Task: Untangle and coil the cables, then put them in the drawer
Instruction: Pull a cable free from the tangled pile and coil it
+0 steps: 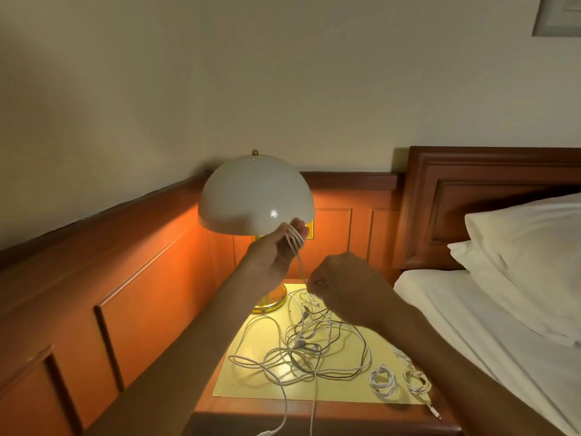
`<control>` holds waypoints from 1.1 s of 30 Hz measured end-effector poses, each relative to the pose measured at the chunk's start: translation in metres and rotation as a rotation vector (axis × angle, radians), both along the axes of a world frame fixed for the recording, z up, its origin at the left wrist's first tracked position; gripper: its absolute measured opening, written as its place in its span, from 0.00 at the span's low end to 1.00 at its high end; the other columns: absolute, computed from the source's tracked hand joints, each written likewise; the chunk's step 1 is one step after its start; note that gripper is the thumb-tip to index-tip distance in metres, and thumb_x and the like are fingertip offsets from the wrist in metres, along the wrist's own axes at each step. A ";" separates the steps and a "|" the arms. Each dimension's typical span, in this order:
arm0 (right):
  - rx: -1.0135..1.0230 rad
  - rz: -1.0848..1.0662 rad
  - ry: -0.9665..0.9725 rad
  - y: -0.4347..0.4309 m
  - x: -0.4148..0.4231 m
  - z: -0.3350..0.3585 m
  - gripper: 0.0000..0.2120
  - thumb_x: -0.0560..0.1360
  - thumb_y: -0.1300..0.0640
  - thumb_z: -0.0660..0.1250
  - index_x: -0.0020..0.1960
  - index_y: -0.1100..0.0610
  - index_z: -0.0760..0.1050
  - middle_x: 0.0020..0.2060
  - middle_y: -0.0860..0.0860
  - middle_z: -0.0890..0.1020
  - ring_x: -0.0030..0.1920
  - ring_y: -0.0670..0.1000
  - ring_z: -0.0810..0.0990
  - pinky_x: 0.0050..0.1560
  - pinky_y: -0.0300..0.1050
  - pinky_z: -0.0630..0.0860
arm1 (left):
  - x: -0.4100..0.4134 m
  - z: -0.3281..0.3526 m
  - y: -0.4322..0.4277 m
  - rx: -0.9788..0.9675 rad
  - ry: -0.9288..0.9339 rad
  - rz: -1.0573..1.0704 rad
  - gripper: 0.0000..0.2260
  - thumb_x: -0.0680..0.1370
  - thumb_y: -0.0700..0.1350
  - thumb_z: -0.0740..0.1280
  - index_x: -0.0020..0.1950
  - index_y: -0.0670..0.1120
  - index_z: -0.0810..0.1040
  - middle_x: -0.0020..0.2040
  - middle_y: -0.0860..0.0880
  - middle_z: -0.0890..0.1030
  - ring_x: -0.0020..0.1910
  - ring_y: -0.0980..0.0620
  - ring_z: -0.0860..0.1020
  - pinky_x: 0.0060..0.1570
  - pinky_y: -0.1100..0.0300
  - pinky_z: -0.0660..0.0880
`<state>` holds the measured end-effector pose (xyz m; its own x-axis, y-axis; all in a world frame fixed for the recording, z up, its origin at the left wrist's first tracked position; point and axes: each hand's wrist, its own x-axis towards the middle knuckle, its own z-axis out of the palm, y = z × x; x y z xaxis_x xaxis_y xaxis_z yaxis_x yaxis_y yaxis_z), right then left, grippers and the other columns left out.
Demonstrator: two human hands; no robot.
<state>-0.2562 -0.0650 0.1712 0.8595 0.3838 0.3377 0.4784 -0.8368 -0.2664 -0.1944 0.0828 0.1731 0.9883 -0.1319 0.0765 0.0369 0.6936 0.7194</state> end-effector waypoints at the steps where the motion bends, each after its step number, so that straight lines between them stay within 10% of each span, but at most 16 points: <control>1: 0.006 -0.036 -0.030 0.003 -0.003 -0.008 0.10 0.80 0.52 0.66 0.54 0.53 0.85 0.49 0.52 0.86 0.47 0.53 0.83 0.49 0.48 0.79 | 0.002 0.004 0.001 -0.176 0.067 -0.020 0.12 0.84 0.39 0.58 0.60 0.33 0.75 0.51 0.41 0.81 0.52 0.47 0.81 0.53 0.56 0.78; 4: 0.056 -0.035 -0.054 0.007 -0.001 -0.020 0.11 0.81 0.53 0.64 0.49 0.52 0.85 0.45 0.50 0.85 0.45 0.51 0.81 0.48 0.47 0.78 | 0.006 0.008 -0.006 -0.241 0.091 0.053 0.13 0.84 0.40 0.56 0.63 0.33 0.73 0.59 0.39 0.78 0.61 0.45 0.77 0.57 0.57 0.73; 8: 0.077 0.007 -0.116 0.004 0.000 -0.006 0.25 0.80 0.56 0.64 0.26 0.48 0.60 0.25 0.47 0.65 0.27 0.48 0.63 0.35 0.47 0.68 | 0.002 -0.013 -0.018 0.373 -0.244 0.268 0.09 0.81 0.40 0.62 0.50 0.39 0.81 0.53 0.43 0.84 0.52 0.47 0.83 0.56 0.54 0.76; 14: 0.021 0.003 -0.178 -0.023 0.004 0.029 0.05 0.75 0.49 0.71 0.48 0.47 0.85 0.39 0.49 0.85 0.40 0.50 0.81 0.43 0.51 0.79 | -0.013 -0.014 -0.011 1.245 -0.862 0.281 0.14 0.84 0.50 0.57 0.40 0.55 0.76 0.33 0.56 0.76 0.33 0.58 0.74 0.35 0.59 0.69; 19: 0.052 0.178 -0.011 -0.045 0.008 0.060 0.05 0.74 0.51 0.73 0.46 0.51 0.86 0.37 0.46 0.86 0.37 0.40 0.81 0.37 0.31 0.72 | -0.029 -0.002 -0.006 1.223 -0.765 0.081 0.17 0.85 0.48 0.54 0.46 0.42 0.79 0.40 0.49 0.82 0.42 0.52 0.81 0.48 0.55 0.76; 33: 0.437 0.392 0.007 -0.048 0.032 0.025 0.13 0.75 0.49 0.69 0.56 0.52 0.85 0.35 0.47 0.81 0.28 0.45 0.69 0.31 0.38 0.65 | -0.027 0.006 0.013 1.032 -0.666 -0.309 0.18 0.82 0.46 0.52 0.42 0.39 0.76 0.34 0.47 0.78 0.36 0.52 0.76 0.41 0.59 0.73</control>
